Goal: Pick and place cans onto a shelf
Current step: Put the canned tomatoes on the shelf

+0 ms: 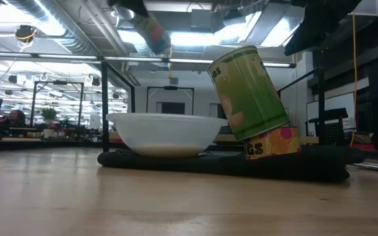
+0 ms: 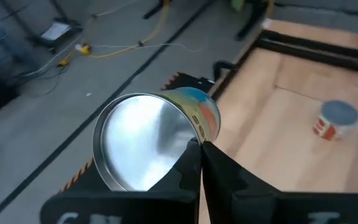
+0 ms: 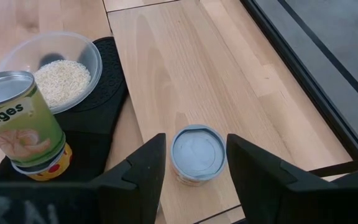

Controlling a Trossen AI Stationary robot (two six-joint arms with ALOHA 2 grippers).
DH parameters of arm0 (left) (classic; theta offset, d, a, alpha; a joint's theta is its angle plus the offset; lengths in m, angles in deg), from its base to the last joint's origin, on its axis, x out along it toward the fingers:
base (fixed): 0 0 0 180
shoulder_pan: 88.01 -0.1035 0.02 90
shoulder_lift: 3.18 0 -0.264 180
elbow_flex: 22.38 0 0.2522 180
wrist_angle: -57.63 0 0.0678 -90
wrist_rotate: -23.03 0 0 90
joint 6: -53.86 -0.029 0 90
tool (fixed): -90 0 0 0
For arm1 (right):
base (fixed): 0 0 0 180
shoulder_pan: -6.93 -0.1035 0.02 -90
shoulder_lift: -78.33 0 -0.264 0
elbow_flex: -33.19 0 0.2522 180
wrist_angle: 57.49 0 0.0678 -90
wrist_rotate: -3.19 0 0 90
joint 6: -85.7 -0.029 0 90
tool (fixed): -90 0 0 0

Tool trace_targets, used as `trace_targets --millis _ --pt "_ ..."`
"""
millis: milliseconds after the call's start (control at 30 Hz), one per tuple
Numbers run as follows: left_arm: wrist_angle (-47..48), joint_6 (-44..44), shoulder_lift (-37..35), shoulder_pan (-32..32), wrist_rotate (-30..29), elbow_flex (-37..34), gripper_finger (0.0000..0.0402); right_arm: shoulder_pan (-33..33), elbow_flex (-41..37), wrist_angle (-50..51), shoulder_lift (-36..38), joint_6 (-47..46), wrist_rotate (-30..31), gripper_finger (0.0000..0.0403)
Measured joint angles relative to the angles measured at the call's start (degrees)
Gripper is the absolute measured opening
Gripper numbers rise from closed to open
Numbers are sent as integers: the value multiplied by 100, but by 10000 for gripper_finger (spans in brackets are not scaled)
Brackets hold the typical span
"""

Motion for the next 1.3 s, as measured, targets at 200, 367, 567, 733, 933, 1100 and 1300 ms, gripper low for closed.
trace_targets --millis 200,367,567,733,933,1100,1300 --pt "-59 -176 958 529 246 496 0 0 0 0 -1 0 0 174" --pt "27 -674 1798 918 263 1017 0 0 0 0 -1 -20 0 174" --pt "87 -1084 2653 1222 264 1466 0 0 0 0 -1 -20 0 174" --pt "230 -1173 3157 1361 265 1575 0 0 0 0 -1 -20 -2 174" --pt "710 -1171 3552 1405 261 1581 0 0 0 -1 -1 -20 -1 174" --pt "1110 -1143 3825 1403 261 1581 0 0 0 -2 -1 -22 -2 174" --pt "1234 -1139 4114 1433 259 1581 0 0 0 0 -1 -22 0 174"
